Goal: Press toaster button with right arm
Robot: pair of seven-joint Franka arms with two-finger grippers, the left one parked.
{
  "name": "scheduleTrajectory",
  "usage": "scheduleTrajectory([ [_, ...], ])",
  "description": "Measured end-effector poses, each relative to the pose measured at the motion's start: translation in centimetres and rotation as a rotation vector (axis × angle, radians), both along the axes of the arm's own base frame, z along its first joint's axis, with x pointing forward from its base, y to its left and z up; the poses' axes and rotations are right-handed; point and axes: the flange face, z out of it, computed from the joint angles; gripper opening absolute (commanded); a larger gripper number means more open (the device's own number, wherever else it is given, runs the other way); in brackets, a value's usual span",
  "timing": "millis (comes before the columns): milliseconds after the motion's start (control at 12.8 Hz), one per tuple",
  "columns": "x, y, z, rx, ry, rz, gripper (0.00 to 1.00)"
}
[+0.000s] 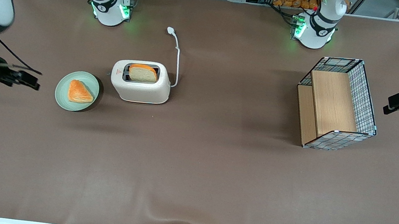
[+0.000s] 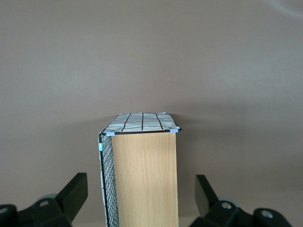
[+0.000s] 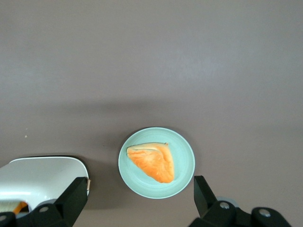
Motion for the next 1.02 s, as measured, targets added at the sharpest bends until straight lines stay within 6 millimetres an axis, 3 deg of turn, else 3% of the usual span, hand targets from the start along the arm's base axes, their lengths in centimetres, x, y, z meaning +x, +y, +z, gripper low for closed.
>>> scheduleTrajectory([
  [234, -2.4, 0.1, 4.1, -0.003, -0.02, 0.047, 1.0],
  [469, -3.8, 1.3, 5.2, 0.003, 0.031, 0.01, 1.0],
  [781, -4.0, 3.0, 8.4, -0.004, 0.026, -0.012, 1.0],
  [1016, -3.9, 3.1, 9.5, -0.008, 0.008, -0.009, 1.0],
])
